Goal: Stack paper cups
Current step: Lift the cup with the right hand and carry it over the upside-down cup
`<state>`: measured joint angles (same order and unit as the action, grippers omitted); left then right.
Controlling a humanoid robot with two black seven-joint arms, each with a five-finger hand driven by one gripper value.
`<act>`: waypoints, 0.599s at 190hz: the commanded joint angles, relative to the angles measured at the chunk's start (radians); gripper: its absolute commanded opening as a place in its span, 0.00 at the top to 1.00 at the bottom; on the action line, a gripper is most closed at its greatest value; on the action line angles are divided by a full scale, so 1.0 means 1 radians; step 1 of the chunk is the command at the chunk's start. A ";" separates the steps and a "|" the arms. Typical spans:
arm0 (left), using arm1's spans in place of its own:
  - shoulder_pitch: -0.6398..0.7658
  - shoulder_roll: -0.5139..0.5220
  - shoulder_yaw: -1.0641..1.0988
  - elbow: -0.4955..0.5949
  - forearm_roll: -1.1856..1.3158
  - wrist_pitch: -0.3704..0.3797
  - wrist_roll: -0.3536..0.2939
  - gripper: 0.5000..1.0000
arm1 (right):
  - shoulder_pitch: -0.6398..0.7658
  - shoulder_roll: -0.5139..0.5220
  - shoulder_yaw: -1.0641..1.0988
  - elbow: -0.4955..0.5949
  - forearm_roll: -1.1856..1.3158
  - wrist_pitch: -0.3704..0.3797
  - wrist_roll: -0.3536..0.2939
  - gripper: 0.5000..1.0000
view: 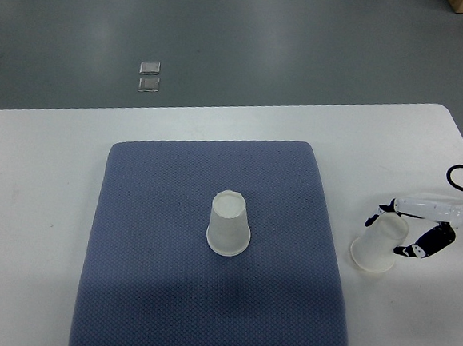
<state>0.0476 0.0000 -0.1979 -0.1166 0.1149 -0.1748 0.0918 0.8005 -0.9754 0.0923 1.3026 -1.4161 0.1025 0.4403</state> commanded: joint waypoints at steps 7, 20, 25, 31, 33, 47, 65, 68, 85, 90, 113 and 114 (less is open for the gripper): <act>0.000 0.000 0.000 0.000 0.000 0.000 0.000 0.00 | 0.008 -0.008 0.012 -0.005 0.003 0.000 0.006 0.69; 0.000 0.000 0.000 0.000 0.000 0.000 0.000 0.00 | 0.036 -0.013 0.020 -0.006 0.025 0.013 0.006 0.69; 0.000 0.000 0.000 0.000 0.000 0.000 0.000 0.00 | 0.051 -0.014 0.023 -0.009 0.046 0.028 0.006 0.68; 0.000 0.000 0.000 0.000 0.000 0.000 0.000 0.00 | 0.069 -0.014 0.029 -0.011 0.068 0.049 0.006 0.68; 0.000 0.000 0.000 0.000 0.000 0.000 0.000 0.00 | 0.069 -0.014 0.029 -0.011 0.068 0.049 0.006 0.68; 0.000 0.000 0.000 0.000 0.000 0.000 0.000 0.00 | 0.114 -0.020 0.060 -0.013 0.118 0.106 0.005 0.68; 0.000 0.000 0.000 0.000 -0.001 0.000 0.000 0.00 | 0.155 -0.022 0.118 -0.011 0.163 0.175 0.001 0.67; 0.000 0.000 0.000 0.000 0.000 0.000 0.000 0.00 | 0.163 -0.016 0.132 -0.013 0.167 0.189 0.001 0.67; 0.000 0.000 0.000 0.000 0.000 0.000 0.000 0.00 | 0.189 0.001 0.178 -0.011 0.189 0.229 -0.006 0.67; 0.000 0.000 0.000 0.000 -0.001 0.000 0.000 0.00 | 0.201 0.017 0.195 -0.011 0.198 0.238 -0.008 0.67; 0.000 0.000 0.000 0.000 0.000 0.000 0.000 0.00 | 0.264 0.084 0.236 -0.006 0.214 0.298 -0.014 0.67; 0.000 0.000 0.000 0.000 0.000 0.000 0.000 0.00 | 0.264 0.084 0.236 -0.006 0.214 0.298 -0.014 0.67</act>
<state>0.0475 0.0000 -0.1979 -0.1166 0.1151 -0.1750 0.0923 1.0167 -0.9381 0.2964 1.2929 -1.2142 0.3521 0.4302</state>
